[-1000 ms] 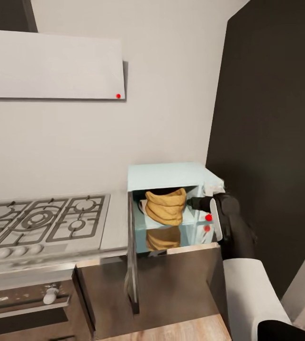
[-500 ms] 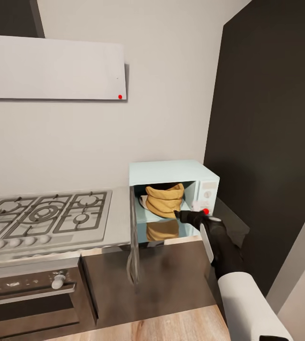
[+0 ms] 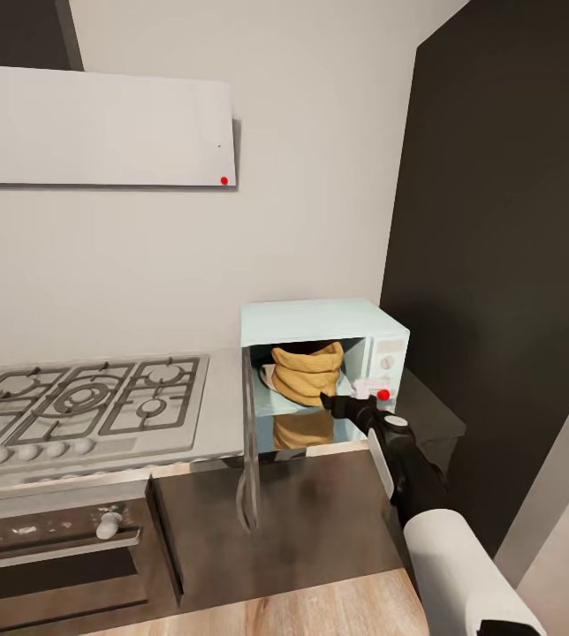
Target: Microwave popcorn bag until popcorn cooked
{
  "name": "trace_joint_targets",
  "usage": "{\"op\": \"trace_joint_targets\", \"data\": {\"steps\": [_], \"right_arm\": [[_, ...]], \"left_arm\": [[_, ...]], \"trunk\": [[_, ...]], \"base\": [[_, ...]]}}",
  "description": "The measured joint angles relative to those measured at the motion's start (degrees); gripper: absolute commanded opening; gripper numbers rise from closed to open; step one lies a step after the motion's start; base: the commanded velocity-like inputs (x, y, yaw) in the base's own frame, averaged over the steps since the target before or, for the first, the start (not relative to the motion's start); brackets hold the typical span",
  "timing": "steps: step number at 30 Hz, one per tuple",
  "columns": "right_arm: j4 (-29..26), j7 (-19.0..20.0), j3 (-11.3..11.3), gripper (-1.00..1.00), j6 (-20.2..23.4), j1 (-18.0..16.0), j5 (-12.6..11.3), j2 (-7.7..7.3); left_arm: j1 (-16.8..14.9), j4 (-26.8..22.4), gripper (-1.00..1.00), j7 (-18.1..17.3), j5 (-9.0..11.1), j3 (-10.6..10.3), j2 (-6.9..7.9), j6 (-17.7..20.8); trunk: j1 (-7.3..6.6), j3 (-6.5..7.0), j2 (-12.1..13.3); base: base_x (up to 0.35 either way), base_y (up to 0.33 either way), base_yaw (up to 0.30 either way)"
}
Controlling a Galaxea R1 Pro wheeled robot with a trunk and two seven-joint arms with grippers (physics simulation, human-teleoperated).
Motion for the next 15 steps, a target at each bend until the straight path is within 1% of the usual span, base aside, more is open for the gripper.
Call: {"op": "trace_joint_targets", "data": {"steps": [2, 15], "right_arm": [[0.03, -0.01, 0.00, 1.00, -0.07, 0.00, -0.02, -0.02], [0.30, 0.14, 0.08, 1.00, -0.13, 0.00, -0.23, 0.39]], "left_arm": [[0.00, 0.00, 1.00, -0.05, 0.01, 0.00, 0.05, 0.02], [0.00, -0.01, 1.00, -0.35, -0.09, -0.05, 0.18, 0.10]], "trunk": [[-0.01, 0.00, 0.00], [-0.03, 0.00, -0.01]], "base": [[0.195, 0.000, 0.000], [0.281, 0.000, 0.000]]}}
